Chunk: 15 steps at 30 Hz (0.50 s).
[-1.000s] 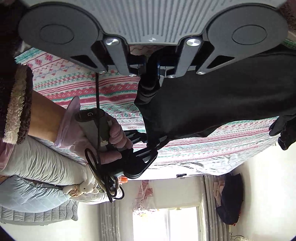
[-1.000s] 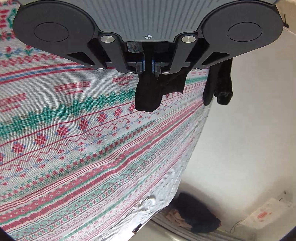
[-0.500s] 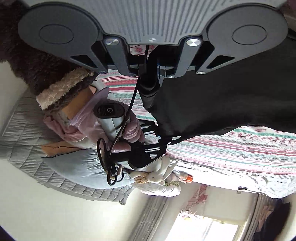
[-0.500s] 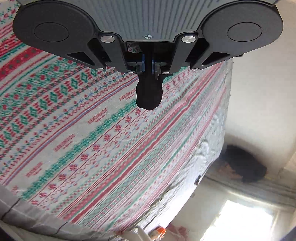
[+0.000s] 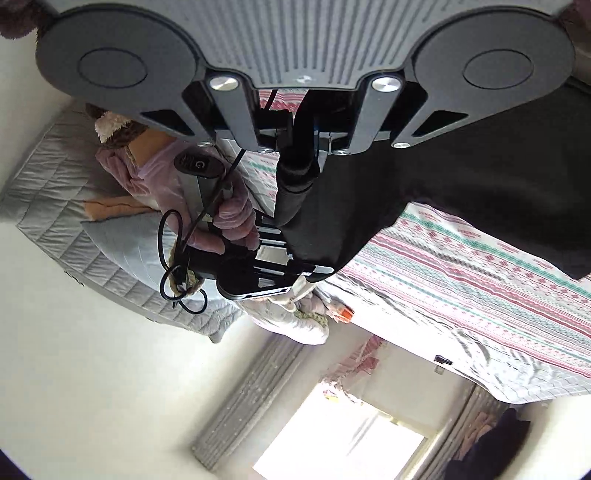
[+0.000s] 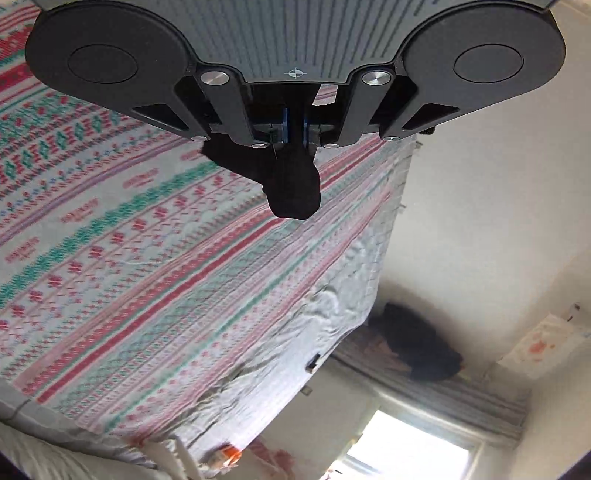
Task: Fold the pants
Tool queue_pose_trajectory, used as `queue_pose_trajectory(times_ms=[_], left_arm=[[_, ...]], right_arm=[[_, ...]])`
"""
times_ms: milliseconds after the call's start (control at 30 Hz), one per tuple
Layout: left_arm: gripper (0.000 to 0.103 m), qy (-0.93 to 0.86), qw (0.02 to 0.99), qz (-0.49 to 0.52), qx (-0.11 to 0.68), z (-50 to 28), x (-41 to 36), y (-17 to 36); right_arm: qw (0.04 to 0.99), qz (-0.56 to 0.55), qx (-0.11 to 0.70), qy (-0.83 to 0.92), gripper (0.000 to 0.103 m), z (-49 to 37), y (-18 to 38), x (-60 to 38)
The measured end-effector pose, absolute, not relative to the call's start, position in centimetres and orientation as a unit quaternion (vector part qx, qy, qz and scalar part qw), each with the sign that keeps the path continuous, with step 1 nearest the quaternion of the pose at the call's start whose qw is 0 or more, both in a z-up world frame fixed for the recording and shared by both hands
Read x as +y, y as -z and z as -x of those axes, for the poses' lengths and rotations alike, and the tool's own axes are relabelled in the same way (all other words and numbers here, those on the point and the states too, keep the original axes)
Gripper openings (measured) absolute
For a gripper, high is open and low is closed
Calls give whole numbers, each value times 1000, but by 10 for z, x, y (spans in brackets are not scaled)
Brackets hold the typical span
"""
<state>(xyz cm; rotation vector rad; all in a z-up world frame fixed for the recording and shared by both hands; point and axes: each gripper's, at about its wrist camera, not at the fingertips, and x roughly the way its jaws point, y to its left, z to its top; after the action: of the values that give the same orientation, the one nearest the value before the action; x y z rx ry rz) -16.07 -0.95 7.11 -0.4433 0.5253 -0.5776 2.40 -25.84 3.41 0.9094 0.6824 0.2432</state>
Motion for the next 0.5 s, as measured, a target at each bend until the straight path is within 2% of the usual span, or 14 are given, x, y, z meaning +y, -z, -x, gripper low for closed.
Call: queue_pose_trajectory(times_ms=[267, 500], left_arm=[[32, 165, 923, 243, 249, 153, 66, -69], [32, 58, 919, 268, 283, 146, 125, -46]], right_arm=[[837, -393, 329, -193, 7, -68, -39, -160], [836, -355, 346, -235, 8, -90, -14, -71]])
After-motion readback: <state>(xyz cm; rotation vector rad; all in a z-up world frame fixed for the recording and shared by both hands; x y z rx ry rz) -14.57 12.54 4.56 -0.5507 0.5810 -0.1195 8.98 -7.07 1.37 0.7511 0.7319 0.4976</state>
